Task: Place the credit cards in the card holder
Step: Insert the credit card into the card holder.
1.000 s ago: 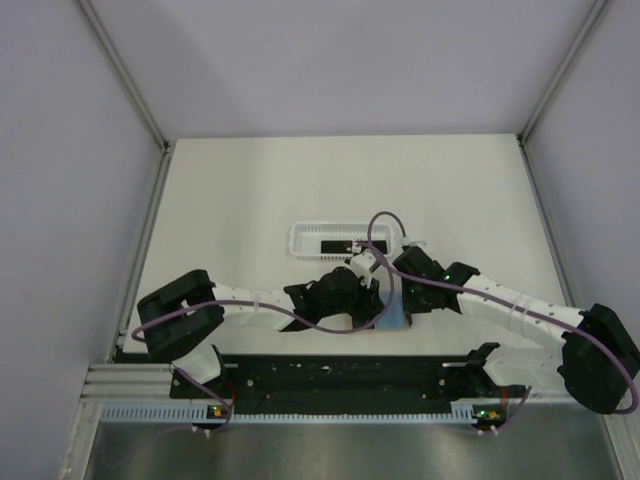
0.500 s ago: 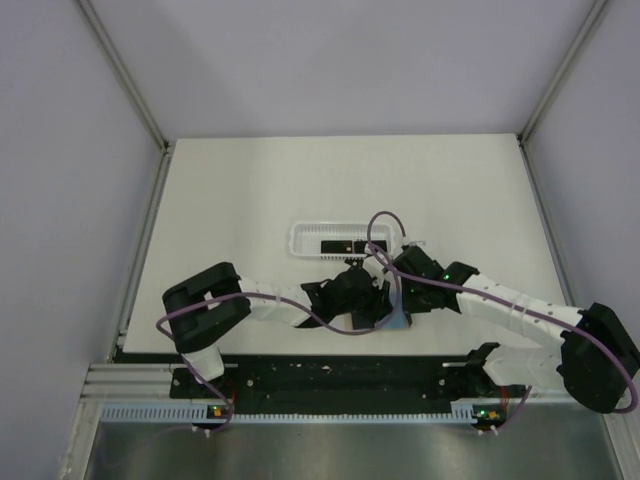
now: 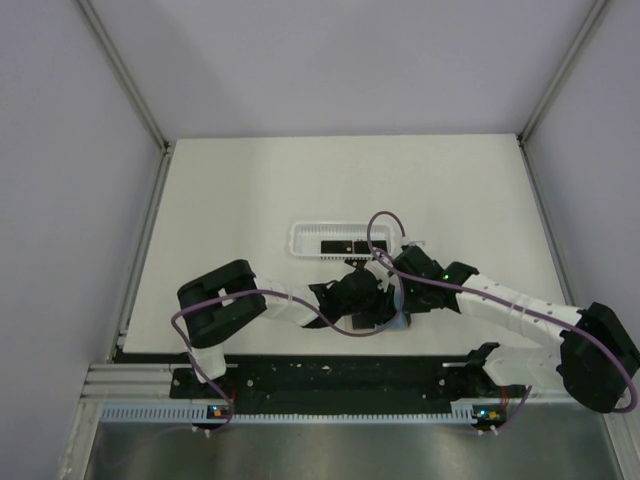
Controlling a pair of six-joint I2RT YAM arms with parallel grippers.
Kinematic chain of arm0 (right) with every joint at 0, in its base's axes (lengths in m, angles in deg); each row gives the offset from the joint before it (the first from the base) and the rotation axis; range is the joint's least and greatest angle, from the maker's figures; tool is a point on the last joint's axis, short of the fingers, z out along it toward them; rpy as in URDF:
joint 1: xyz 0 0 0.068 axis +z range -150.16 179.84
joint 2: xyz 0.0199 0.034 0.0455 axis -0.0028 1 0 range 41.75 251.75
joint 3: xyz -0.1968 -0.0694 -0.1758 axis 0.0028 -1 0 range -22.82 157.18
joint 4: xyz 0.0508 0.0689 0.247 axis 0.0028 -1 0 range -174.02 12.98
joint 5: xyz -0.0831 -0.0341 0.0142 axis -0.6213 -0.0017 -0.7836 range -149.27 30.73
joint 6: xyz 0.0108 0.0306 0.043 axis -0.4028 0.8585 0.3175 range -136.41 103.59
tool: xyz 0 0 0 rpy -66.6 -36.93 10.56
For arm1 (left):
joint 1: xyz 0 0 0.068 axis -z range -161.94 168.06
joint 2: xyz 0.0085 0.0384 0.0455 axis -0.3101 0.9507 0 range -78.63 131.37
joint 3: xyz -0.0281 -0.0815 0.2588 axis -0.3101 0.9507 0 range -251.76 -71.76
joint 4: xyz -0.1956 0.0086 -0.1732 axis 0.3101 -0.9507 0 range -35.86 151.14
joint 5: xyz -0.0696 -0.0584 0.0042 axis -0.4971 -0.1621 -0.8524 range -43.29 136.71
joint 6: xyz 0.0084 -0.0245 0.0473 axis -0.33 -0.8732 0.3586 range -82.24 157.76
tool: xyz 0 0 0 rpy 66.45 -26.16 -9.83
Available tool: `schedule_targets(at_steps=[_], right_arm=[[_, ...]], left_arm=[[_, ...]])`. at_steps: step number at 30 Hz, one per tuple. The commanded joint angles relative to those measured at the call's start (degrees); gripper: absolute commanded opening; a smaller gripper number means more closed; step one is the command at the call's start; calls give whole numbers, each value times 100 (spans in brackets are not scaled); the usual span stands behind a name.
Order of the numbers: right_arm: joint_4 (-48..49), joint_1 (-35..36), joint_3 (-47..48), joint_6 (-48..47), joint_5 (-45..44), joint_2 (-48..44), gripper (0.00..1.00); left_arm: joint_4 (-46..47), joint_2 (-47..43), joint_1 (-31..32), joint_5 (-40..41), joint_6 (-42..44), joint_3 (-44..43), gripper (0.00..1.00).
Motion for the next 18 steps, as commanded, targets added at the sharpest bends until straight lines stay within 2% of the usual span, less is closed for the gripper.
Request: schedule_targets(at_steps=[1,11,15,18], right_arm=[[-25,-37,-199,91,140,232,0],[-16,-37,-199,83,140,285,0],[-16,-37,-208,83,149,294,0],[-25,-37,-216,91,149,311,0]], left_arm=[[370,35,31,-128,-2,-143,28],[467,210,31,-225,6,-310,20],[502,298,31,-225,-29,-336,12],[502,333,31,-225,-46,-310,2]])
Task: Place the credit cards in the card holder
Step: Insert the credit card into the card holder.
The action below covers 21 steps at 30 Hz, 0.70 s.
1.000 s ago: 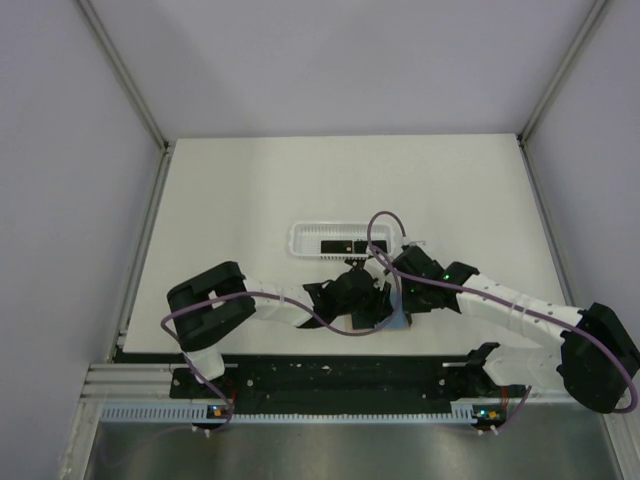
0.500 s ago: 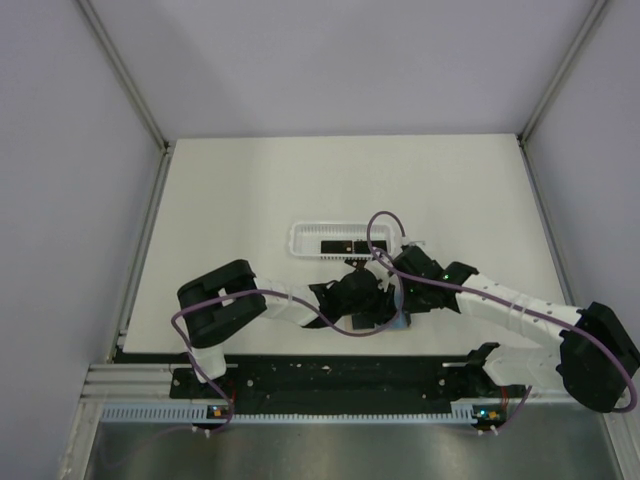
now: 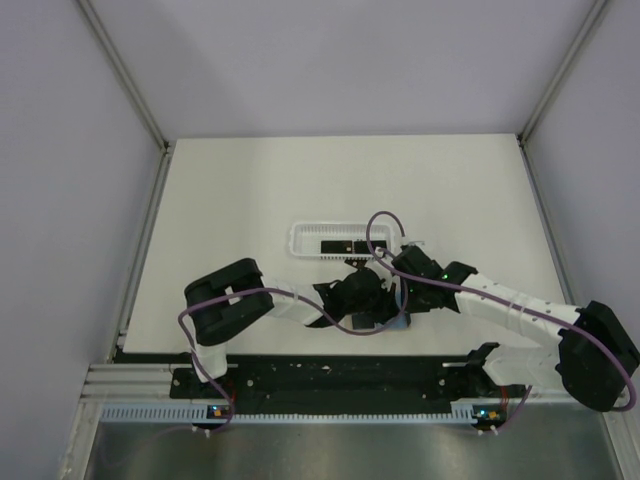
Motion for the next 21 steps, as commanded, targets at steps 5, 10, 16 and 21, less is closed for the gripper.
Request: schedule_targets(at_steps=[5,10,16,21], right_arm=[[-67,-37,-208,87,154,290,0],[-67,-37,-190,96,153,377,0],[-67,-37,-181,96,136,422,0],[-67,-37,-199,96,101,422,0]], left_arm=[[169,73,31,38,24,-27,0],[-200,47,14,258,-90,183,0],[-244,-41,-4,381,-328,728,0],[-367,-313,-13,644,-539,1150,0]])
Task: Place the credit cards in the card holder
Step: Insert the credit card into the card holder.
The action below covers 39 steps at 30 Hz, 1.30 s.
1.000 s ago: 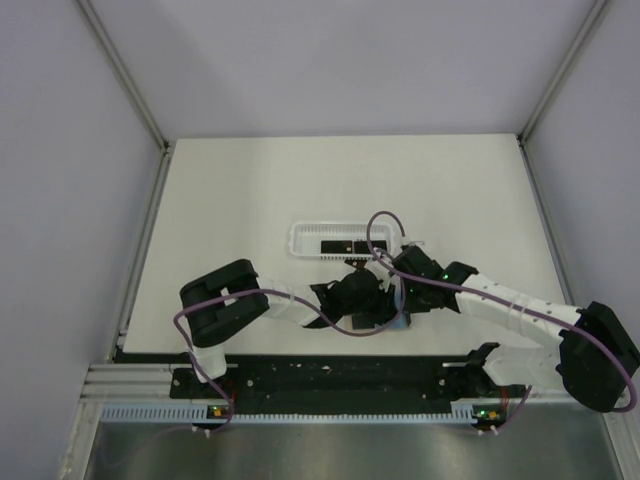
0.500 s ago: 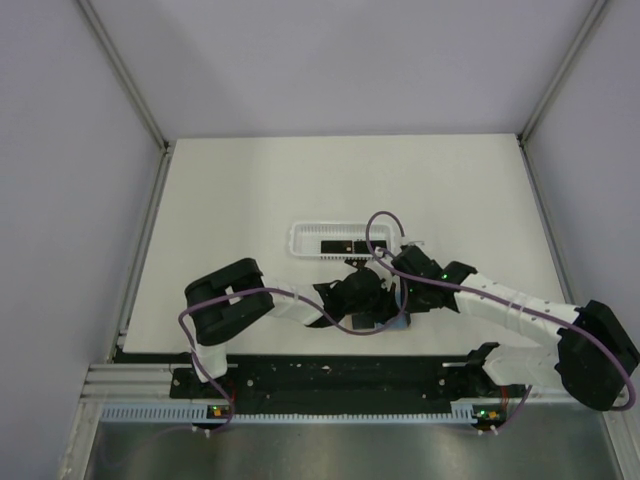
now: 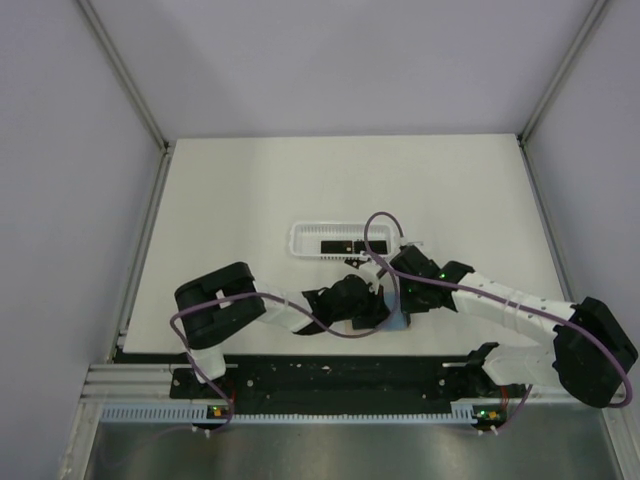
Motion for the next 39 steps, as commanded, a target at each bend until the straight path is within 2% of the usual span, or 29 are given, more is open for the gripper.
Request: schedule_targets(at_steps=[1,6,14,18,24,28,32,36,39], right_arm=[[-110,-28,-221,104,88,269,0],[-119,-46,-238,122,70,277,0],[-137,-37,-212,175,9,67,0],[-137,-46,-177,219,-193,-565,0],[-49,-37,-168,131,-343,-2024,0],[337,-37,-255,69,209,-2368,0],[881,-46,-589,359,790,-2158,0],[1418,-46,-1098,955,817,-2174,0],[1813,-46,-1494,1351,721,-2525,0]], left_arm=[[-970,-186,-15,465,-163,595,0],[-1339,-538,-32,843,-269,868,0],[-1410,-759,-41,932,-242,1018,0],[-1393,-688,-41,897,-251,956,0],[-1358,-697,-41,897,-269,991,0],[-1357,-697,-41,888,-277,974,0],[-1357,-723,-41,897,-277,974,0],[-1357,-767,-41,905,-278,991,0],[-1357,-767,-41,905,-277,974,0]])
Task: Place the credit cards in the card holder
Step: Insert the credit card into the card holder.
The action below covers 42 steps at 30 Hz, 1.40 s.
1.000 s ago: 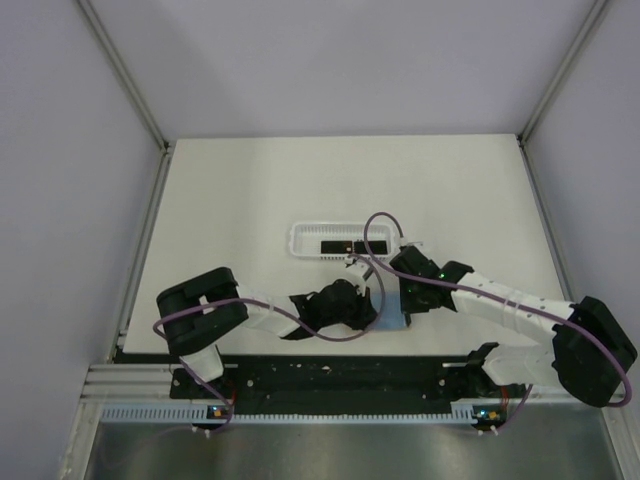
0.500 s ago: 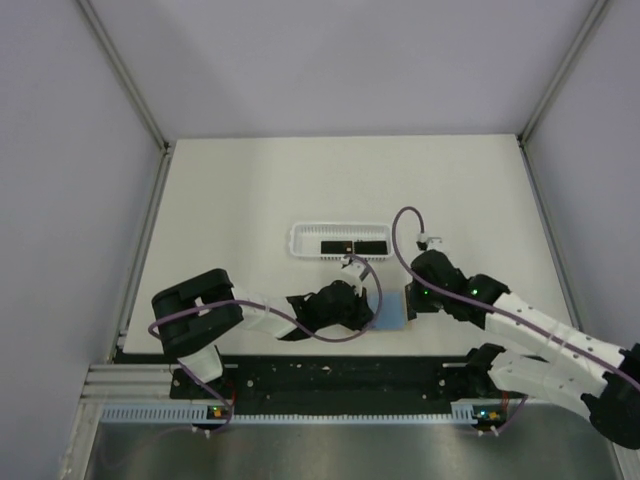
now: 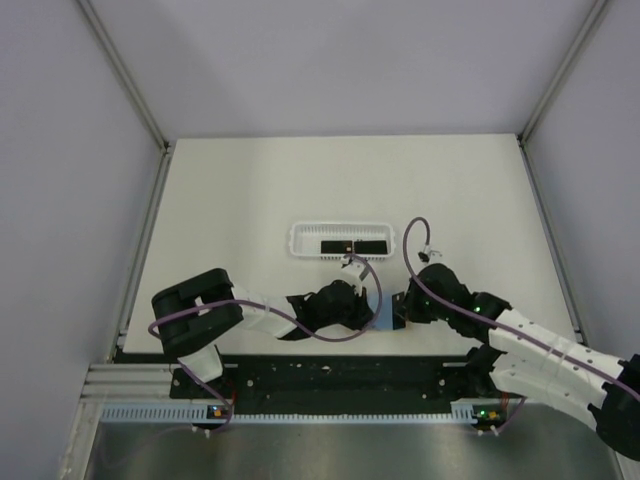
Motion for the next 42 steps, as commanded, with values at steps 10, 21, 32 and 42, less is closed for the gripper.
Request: schedule_targets(at_steps=[10,21,32,42], right_arm=[[1140,-41,-1048,1358,-396,-1427,0],[1554,-33,-1391,1578,-678,-1525,0],[2037,-42,-1646,1631,-801,-1376,0],[2310,-42,-1708,1596,-862,-1253,0]], left_arm=[[-949,105,-41,188,164,119,0],[-931,105,-41,162,147,145,0],[-922,114,-41,127,155,110,0],[-914,131,-41,118,138,119,0]])
